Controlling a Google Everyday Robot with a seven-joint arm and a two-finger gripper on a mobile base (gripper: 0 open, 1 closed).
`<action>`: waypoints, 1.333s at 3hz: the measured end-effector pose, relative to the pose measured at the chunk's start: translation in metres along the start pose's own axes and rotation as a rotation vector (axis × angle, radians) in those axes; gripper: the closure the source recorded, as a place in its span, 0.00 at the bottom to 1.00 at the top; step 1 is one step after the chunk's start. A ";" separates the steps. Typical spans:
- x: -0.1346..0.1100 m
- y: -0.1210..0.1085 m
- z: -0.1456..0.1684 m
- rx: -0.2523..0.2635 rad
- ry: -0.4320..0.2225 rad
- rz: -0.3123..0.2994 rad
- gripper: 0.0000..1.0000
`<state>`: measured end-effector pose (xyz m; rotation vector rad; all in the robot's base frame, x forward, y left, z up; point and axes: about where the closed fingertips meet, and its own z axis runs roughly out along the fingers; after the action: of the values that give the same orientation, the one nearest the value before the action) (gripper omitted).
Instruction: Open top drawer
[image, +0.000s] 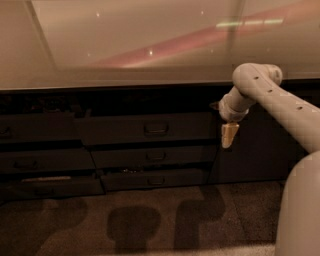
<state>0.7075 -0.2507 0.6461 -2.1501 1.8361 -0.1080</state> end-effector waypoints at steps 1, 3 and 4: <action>0.000 0.001 0.002 -0.003 0.000 0.000 0.00; 0.000 0.001 0.002 -0.003 0.000 0.000 0.43; 0.000 0.001 0.002 -0.003 0.000 0.000 0.66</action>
Offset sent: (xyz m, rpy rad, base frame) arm -0.0001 0.0001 -0.0018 -0.0003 0.0027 0.0003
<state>0.7073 -0.2504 0.6440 -2.1522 1.8373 -0.1047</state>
